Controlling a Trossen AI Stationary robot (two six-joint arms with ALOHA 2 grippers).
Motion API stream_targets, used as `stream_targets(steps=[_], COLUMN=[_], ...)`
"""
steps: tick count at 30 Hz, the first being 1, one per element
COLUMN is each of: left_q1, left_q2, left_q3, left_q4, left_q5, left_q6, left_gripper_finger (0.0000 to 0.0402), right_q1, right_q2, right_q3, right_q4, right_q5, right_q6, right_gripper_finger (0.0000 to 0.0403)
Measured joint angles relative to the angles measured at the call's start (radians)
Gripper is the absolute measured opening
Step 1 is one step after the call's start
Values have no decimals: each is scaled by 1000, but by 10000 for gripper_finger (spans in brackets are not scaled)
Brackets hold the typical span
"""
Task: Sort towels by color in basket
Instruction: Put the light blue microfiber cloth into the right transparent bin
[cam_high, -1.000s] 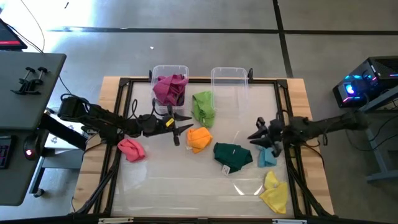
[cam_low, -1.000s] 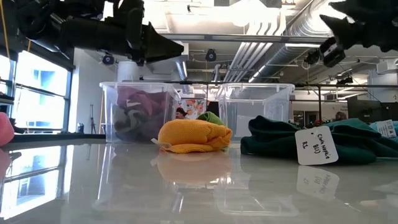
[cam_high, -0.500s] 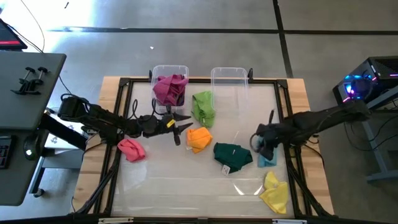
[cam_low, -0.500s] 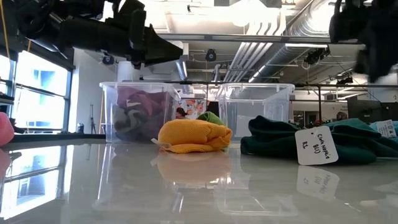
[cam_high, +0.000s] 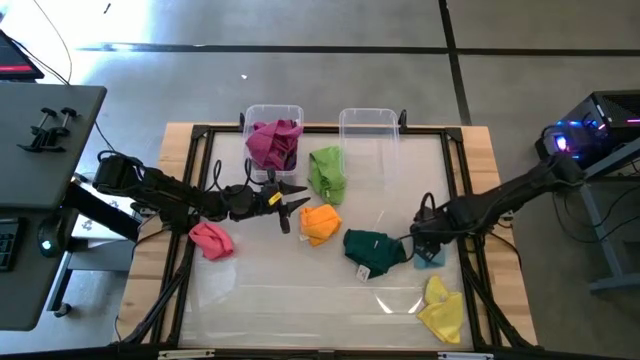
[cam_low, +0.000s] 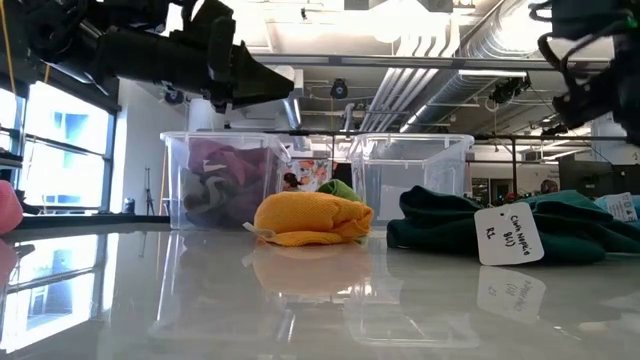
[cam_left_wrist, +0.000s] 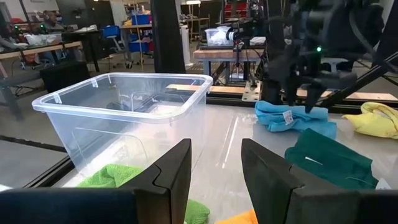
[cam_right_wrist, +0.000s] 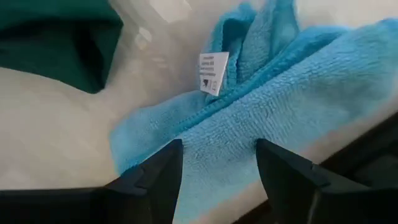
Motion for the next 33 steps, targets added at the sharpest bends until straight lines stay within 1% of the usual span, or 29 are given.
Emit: stream_targets(steps=[4, 7, 10, 13, 14, 16, 21, 24, 26, 28, 30, 32, 33], left_q1=[0, 0, 0, 0, 0, 0, 0, 0, 0, 0, 0, 0, 0], left_q2=[0, 0, 0, 0, 0, 0, 0, 0, 0, 0, 0, 0, 0], left_q3=[0, 0, 0, 0, 0, 0, 0, 0, 0, 0, 0, 0, 0], left_q4=[0, 0, 0, 1, 0, 2, 10, 10, 10, 9, 9, 9, 9], left_q5=[0, 0, 1, 1, 1, 1, 2, 2, 2, 2, 2, 2, 2], left_q6=[0, 0, 0, -1, -6, -7, -9, -9, -10, -18, -25, -25, -25], left_gripper_finger=[127, 127, 127, 127, 127, 127, 127, 127, 127, 127, 127, 127, 127], right_q1=[0, 2, 2, 3, 4, 3, 20, 23, 20, 2, -30, -84, -119], right_q2=[39, 60, 72, 70, 66, 57, 34, 32, 32, 32, 31, 31, 31], right_q3=[-75, -123, -154, -142, -127, -85, 100, 240, 323, 404, 463, 502, 512], right_q4=[76, 162, 223, 209, 188, 145, 7, -100, -143, -135, -92, -16, 30], right_q5=[-9, -12, -6, 26, 56, 155, 430, 660, 817, 953, 1052, 1098, 1097], right_q6=[25, 25, 16, -5, -7, -29, -78, -134, -194, -283, -407, -568, -651], right_gripper_finger=[195, 169, 121, 56, 33, 12, 23, 9, 7, 12, 14, 12, 10])
